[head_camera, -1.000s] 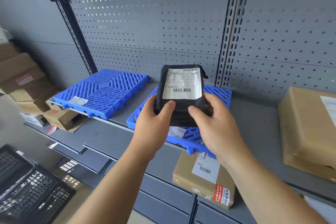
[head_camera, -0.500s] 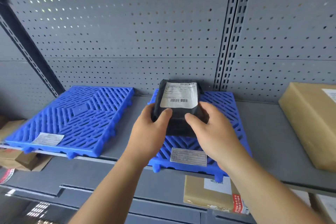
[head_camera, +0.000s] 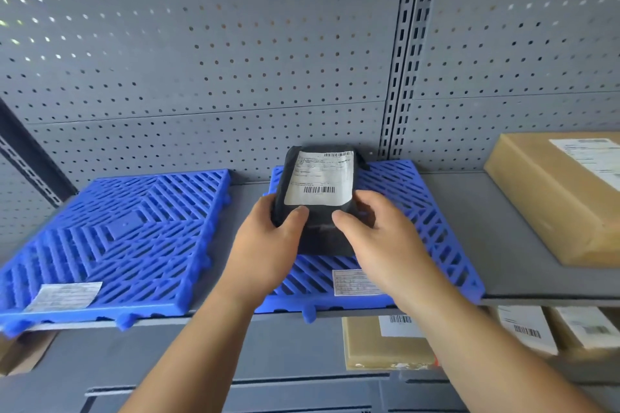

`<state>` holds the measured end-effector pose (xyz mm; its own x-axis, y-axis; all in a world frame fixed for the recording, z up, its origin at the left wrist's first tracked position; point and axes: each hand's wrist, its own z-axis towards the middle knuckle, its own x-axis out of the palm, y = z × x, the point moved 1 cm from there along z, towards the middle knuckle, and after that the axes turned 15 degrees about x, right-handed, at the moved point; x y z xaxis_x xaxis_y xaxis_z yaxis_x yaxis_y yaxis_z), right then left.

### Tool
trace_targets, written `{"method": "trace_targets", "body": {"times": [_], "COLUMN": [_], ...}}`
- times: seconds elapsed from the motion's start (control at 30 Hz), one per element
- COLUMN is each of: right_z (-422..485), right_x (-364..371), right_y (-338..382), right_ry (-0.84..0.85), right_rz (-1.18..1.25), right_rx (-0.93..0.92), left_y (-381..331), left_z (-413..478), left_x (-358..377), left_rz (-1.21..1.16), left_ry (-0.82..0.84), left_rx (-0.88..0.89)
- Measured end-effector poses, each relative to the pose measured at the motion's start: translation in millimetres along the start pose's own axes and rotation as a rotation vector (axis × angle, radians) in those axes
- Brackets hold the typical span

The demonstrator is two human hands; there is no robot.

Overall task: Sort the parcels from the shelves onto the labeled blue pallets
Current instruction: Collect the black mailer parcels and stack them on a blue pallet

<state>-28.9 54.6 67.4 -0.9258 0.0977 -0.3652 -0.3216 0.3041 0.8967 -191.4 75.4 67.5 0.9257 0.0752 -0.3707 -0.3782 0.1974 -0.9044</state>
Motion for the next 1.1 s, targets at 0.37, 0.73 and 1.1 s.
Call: {"method": "trace_targets", "body": {"times": [0.37, 0.73, 1.1], "right_z": [-6.7, -24.3, -43.4], "right_x": [1.9, -6.3, -49.7], "right_y": [-3.8, -8.0, -27.5], "right_ry": [-0.055, -0.217, -0.353], "right_rz": [0.008, -0.114, -0.175], "right_rx": [0.003, -0.065, -0.114], "left_y": [4.8, -10.9, -34.6], "left_z": [-7.2, -22.6, -36.3], "left_x": [-12.0, -6.8, 29.5], "left_rz": [0.088, 0.35, 0.388], "left_ry": [-0.052, -0.067, -0.014], "left_rx": [0.076, 0.306, 0.462]}}
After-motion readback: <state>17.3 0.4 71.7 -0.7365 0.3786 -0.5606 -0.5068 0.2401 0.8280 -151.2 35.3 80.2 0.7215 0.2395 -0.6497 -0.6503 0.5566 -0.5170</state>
